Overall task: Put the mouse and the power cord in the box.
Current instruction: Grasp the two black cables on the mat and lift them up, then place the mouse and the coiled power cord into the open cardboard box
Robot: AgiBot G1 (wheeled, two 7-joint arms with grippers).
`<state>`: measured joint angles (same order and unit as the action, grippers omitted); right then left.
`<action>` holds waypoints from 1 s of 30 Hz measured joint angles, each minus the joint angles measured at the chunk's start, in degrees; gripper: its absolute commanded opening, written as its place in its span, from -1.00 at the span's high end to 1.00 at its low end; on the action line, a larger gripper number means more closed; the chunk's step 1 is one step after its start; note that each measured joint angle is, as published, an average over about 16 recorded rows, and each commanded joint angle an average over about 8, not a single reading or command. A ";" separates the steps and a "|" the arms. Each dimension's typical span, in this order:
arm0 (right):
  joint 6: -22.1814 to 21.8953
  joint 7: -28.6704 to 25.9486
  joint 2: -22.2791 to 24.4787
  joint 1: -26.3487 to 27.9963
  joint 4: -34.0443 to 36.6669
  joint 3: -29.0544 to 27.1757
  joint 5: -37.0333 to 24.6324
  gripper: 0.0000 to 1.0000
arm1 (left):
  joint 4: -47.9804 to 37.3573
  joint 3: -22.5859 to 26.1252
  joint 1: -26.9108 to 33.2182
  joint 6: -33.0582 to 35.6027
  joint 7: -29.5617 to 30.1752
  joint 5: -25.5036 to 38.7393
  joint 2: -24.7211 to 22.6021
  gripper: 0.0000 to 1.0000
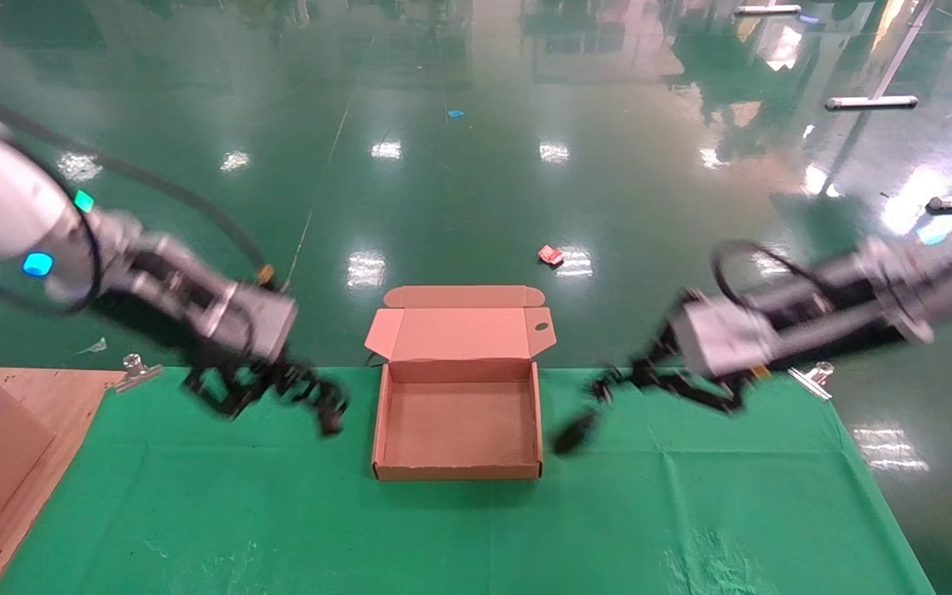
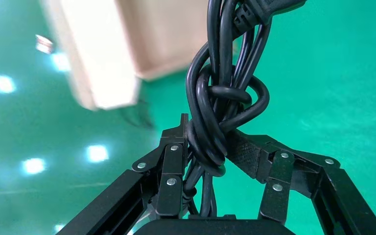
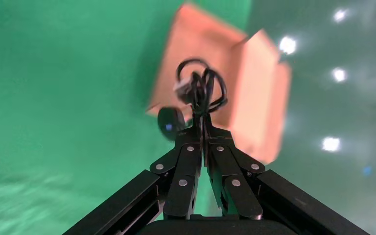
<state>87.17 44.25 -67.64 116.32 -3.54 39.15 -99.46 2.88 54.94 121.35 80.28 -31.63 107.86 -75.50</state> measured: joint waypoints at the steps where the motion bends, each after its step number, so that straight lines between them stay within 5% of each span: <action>1: -0.14 -0.47 -0.75 0.73 -0.12 -0.18 0.25 1.00 | 0.65 -0.18 0.56 -0.11 0.52 -0.33 -0.36 1.00; 14: -2.66 -5.07 -8.28 6.08 -0.52 -1.44 2.20 1.00 | 10.19 -0.68 2.02 -5.32 5.81 -3.38 -2.23 1.00; 30: -1.85 -5.53 -8.22 6.67 -0.45 -1.50 2.78 1.00 | 14.56 1.83 -3.33 -13.74 10.31 -5.08 -2.54 1.00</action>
<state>85.32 38.72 -75.86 122.99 -3.99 37.65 -96.68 17.45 56.77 118.02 66.53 -21.32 102.78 -78.05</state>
